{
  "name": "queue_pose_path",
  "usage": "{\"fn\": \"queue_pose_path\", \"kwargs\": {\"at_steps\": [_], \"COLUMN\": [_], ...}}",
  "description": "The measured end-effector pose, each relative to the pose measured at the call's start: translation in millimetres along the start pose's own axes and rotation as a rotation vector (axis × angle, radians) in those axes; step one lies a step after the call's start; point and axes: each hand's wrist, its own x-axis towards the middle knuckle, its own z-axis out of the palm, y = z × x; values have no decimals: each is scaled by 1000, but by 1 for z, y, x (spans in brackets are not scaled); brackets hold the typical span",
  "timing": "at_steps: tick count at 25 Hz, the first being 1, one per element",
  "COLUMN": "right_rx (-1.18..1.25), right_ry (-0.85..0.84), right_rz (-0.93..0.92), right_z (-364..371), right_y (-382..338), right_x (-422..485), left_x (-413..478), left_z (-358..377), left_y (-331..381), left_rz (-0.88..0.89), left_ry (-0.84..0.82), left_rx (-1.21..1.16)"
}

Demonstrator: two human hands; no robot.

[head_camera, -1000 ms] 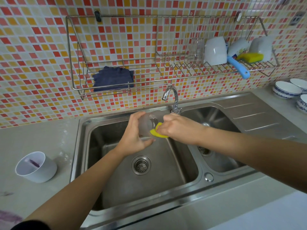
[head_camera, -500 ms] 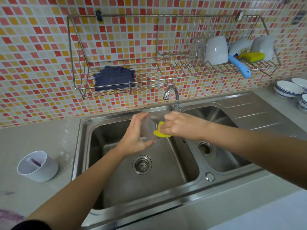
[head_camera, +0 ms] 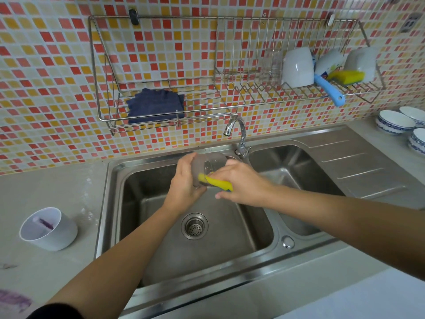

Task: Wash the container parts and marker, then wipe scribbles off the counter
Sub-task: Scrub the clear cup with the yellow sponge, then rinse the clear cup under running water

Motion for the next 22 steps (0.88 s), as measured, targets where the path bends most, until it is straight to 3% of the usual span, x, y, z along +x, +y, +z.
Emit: {"fn": "queue_pose_path", "kwargs": {"at_steps": [5,11,14,17,22], "right_rx": [2,151,168,158,59], "right_ry": [192,655,729,570,-6], "right_rz": [95,182,263,470,708], "right_z": [-11,-53,-70,-76,-64], "right_y": [8,6,16,29,50], "right_x": [-1,48,105,156,202], "left_x": [-5,-6,1,2,-4], "left_z": [-1,-9,-22,-37,-49], "left_y": [-16,-5,1,2,2], "left_rz": [-114,-289,-305,-323,-332], "left_ry": [-51,-21,36,92,127], "left_rx": [63,-184,-269,-296,-298]}}
